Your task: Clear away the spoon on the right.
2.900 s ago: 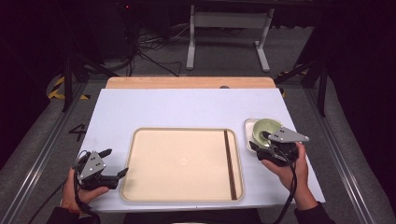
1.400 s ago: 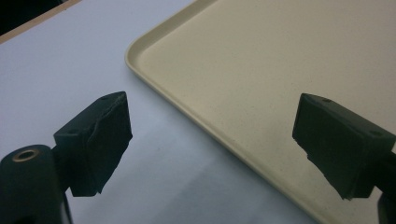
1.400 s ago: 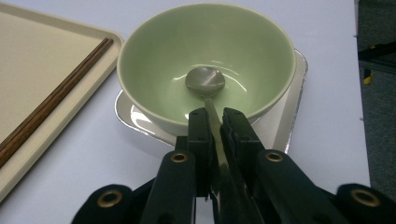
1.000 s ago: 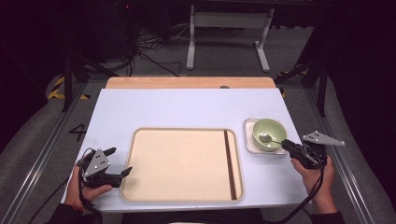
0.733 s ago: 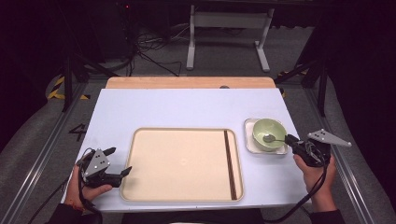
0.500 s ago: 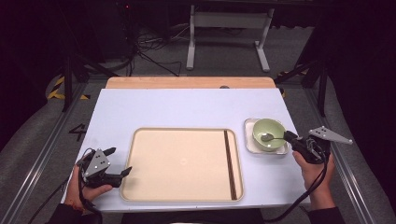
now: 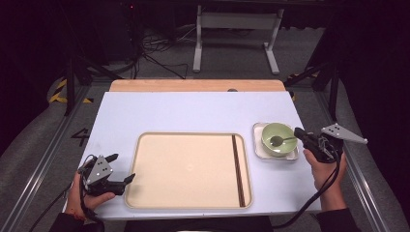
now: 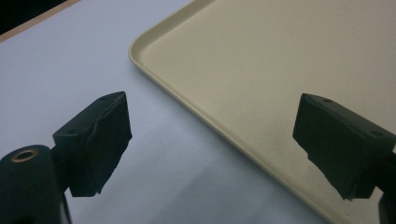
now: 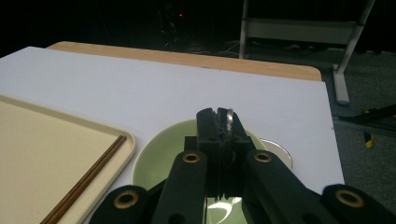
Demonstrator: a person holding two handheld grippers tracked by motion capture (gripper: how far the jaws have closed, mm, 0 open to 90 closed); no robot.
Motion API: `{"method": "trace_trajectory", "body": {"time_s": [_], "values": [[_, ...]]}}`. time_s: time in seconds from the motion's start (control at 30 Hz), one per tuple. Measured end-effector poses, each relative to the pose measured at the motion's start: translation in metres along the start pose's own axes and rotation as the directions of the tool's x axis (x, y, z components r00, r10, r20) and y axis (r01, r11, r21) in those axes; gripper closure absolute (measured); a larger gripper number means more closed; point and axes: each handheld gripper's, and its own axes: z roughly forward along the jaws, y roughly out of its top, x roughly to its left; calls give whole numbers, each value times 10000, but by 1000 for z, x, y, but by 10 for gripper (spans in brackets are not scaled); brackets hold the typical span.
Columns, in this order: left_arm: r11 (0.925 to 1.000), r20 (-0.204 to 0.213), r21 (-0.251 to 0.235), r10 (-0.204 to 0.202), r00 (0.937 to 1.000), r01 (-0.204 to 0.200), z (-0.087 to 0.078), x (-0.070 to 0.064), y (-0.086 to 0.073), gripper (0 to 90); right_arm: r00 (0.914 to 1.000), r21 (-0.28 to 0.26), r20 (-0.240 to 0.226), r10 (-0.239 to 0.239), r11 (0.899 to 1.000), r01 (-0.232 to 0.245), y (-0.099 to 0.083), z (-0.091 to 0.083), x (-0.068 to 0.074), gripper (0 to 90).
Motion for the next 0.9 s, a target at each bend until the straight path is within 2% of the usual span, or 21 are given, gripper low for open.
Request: {"method": "trace_trajectory", "body": {"time_s": [0.2, 0.4, 0.53, 0.9], "values": [[10000, -57, -12, -41, 10000, 41, -1, 0, -1, 124, 9998, -485, -132, -164, 9987, 158, 12, -4, 9, 900], [10000, -25, -19, -35, 10000, 35, -1, 0, -1, 124, 9969, -1088, -628, -470, 9933, 400, 27, -8, 28, 900], [10000, -32, -30, -28, 10000, 28, -1, 0, -1, 124, 9922, -1281, -1040, -684, 9902, 549, 36, -4, 42, 900], [10000, 9, -33, -53, 10000, 53, -1, 0, -1, 124, 9714, -1060, -2079, -1148, 9899, 943, 43, 25, 81, 900]]}}
